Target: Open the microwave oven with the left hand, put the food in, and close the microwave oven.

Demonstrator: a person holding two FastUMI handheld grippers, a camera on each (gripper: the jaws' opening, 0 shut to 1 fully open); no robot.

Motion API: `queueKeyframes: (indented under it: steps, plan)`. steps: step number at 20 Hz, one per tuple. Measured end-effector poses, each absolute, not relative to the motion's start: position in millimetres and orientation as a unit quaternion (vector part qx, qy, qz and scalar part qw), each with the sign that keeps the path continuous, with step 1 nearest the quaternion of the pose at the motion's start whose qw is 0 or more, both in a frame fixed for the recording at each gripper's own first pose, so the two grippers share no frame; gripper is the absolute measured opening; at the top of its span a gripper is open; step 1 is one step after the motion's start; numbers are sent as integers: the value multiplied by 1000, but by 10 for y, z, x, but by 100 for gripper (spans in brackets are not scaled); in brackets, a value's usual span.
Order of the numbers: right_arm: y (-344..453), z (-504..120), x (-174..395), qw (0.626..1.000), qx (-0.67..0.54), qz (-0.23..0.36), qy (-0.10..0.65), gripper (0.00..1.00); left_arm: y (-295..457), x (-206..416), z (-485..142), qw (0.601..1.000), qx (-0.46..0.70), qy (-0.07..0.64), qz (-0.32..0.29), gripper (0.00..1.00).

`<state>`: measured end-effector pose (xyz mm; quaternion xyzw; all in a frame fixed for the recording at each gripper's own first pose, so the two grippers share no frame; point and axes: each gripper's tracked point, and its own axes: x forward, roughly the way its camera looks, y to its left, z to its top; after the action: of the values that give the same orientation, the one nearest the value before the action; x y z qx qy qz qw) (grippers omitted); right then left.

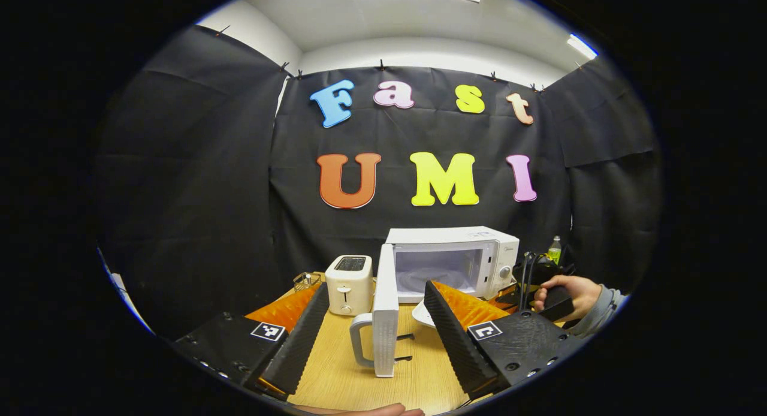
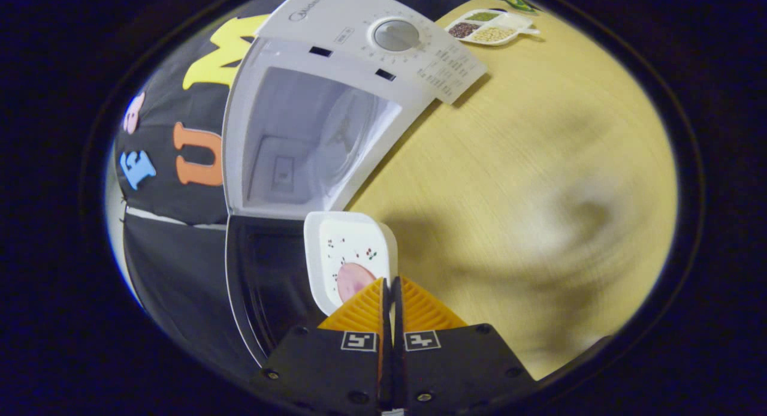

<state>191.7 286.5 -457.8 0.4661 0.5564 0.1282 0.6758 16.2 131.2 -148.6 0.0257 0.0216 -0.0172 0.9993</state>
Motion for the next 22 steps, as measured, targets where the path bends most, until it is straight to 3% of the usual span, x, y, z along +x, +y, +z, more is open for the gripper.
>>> queueKeyframes:
  steps: [5,6,7,8,14,15,16,19,20,21,22]
  plan:
    - [3013,-4676,2545,710,537,51,453,4,1307,145,-1478,999,3,19,-25,94]
    - [3077,-4687,2623,703,553,39,446,5,1311,146,-1480,999,-1,19,-27,94]
    - [3158,-4702,2703,693,571,27,440,0,1278,129,-1467,999,-9,18,-38,95]
    - [3243,-4726,2786,681,587,18,438,6,1252,112,-1441,999,-16,14,-50,95]
    - [3509,-4796,3302,648,657,-45,382,7,1495,127,-1369,999,10,-14,-29,95]
    - [3526,-4766,3385,653,661,-51,367,15,1540,115,-1382,1000,14,-10,-22,95]
    - [3535,-4743,3479,661,662,-54,350,7,1576,122,-1413,1000,15,-4,-15,95]
    - [3531,-4716,3702,689,651,-58,313,9,1662,135,-1445,1000,12,2,-2,95]
    - [3516,-4720,3760,697,649,-59,300,4,1663,138,-1455,1000,8,1,-5,95]
    - [3505,-4755,3816,704,645,-64,290,14,1681,139,-1458,1000,6,-3,-7,95]
    - [3504,-4824,3837,714,633,-62,294,13,1719,150,-1469,1000,6,-7,-3,95]
